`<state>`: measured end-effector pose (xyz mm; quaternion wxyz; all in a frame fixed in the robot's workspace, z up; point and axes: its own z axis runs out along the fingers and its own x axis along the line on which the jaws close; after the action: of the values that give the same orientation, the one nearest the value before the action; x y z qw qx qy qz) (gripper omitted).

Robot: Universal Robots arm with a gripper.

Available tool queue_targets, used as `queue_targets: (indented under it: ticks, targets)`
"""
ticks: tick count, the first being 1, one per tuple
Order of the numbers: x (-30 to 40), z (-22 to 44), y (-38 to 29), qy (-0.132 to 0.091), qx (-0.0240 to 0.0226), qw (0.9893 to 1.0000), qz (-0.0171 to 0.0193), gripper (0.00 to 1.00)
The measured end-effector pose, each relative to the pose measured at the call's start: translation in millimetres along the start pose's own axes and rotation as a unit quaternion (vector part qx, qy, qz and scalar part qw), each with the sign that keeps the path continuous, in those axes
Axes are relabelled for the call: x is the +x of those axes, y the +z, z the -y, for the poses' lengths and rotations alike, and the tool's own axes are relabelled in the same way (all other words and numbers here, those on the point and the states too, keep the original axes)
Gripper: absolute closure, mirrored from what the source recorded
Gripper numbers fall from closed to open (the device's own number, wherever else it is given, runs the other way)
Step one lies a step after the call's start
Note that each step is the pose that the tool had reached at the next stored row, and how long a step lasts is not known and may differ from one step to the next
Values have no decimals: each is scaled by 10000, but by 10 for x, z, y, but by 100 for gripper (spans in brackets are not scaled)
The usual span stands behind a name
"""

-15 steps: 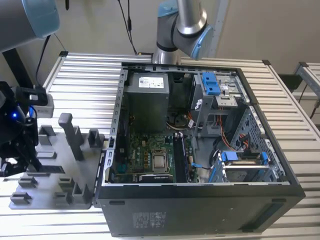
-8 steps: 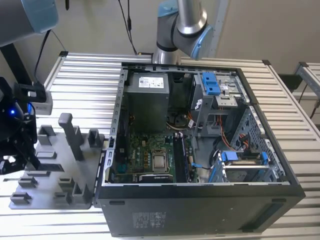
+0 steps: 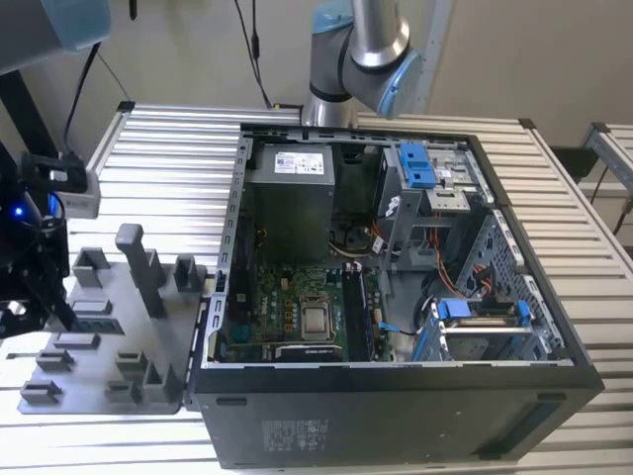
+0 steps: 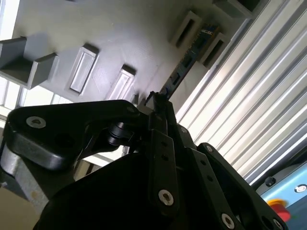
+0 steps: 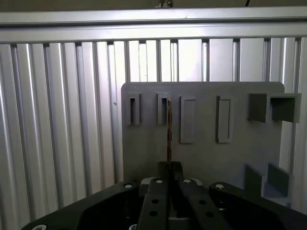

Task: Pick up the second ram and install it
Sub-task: 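Pick up the second ram and move it above second insertion slot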

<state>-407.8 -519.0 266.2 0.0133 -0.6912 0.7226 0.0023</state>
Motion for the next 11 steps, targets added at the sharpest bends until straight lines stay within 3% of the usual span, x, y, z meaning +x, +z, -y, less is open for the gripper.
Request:
queue_targets:
  ticks: [11]
  targets:
    - [-4,2,-162,0,0,10000,0,86]
